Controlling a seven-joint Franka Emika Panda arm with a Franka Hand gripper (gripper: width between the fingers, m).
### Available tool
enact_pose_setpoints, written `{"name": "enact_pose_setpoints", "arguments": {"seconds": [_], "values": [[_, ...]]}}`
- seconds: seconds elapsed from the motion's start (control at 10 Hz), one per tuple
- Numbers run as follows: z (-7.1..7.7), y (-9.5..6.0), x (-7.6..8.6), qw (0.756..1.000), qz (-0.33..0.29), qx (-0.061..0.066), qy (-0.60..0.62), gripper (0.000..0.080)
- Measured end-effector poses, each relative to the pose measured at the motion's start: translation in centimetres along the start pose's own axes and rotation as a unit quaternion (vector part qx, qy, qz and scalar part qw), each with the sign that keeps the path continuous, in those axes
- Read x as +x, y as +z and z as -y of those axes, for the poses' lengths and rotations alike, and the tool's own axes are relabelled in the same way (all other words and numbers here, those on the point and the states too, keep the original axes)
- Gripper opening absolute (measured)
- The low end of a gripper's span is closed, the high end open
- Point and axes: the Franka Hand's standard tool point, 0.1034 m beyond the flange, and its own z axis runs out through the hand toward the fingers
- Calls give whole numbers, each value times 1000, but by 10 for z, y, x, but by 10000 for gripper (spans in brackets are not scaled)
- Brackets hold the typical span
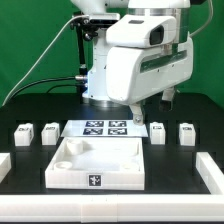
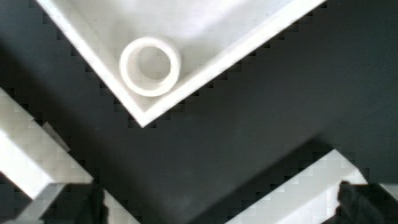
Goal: Assemble one leg
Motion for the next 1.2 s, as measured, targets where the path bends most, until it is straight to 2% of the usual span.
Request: {"name": "enact_pose_setpoints", "arguments": {"seconds": [0.9, 1.0, 1.1, 1.2], "values": [[1, 1, 0, 1000, 0, 0, 0, 650], [7, 5, -5, 999, -5, -7, -38, 650], [25, 15, -22, 996, -5, -9, -85, 650], [34, 25, -40, 991, 1, -3, -133, 650]]}}
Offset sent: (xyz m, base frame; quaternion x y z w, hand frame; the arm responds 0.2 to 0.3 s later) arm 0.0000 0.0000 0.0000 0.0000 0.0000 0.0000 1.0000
